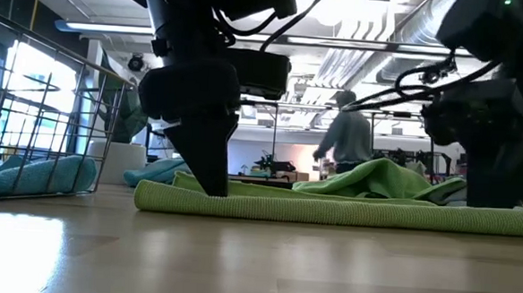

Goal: Fold microfiber towels
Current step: Fold the light green microfiber towel

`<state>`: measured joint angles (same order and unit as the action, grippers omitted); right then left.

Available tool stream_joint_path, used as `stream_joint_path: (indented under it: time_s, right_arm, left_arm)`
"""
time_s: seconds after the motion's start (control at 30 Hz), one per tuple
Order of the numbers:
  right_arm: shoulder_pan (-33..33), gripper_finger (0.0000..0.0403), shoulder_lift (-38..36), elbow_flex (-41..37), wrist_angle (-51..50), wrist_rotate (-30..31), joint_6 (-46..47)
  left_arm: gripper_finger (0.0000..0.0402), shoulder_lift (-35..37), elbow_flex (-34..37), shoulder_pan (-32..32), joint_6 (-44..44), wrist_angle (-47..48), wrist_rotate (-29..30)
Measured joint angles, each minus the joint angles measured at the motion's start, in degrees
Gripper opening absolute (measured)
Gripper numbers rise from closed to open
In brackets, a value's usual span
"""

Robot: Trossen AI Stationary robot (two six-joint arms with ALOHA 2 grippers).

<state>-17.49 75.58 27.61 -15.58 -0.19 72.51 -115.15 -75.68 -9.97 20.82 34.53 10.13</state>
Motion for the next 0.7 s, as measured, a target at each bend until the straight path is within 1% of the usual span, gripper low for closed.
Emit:
stream_joint_path:
  time_s: [0.17, 0.37, 0.57, 0.7]
  right_arm:
    - [-0.1, 0.0173, -0.4, -5.0, 9.9, 1.7, 3.9]
    - [-0.1, 0.0173, 0.2, -5.4, 13.9, 3.2, 3.7]
    - [-0.3, 0.0172, 1.2, -5.3, 15.3, 4.4, 4.0]
    - [-0.3, 0.0155, 1.4, -5.3, 16.1, 5.3, 4.0]
  left_arm:
    - [0.0113, 0.0, 0.0, 0.7, -1.1, -0.4, 0.0]
    - [0.0113, 0.0, 0.0, 1.0, -2.3, -1.2, 0.0]
    - [0.0113, 0.0, 0.0, 1.0, -2.6, -1.4, 0.2]
    - [0.0113, 0.0, 0.0, 1.0, -2.6, -1.4, 0.3]
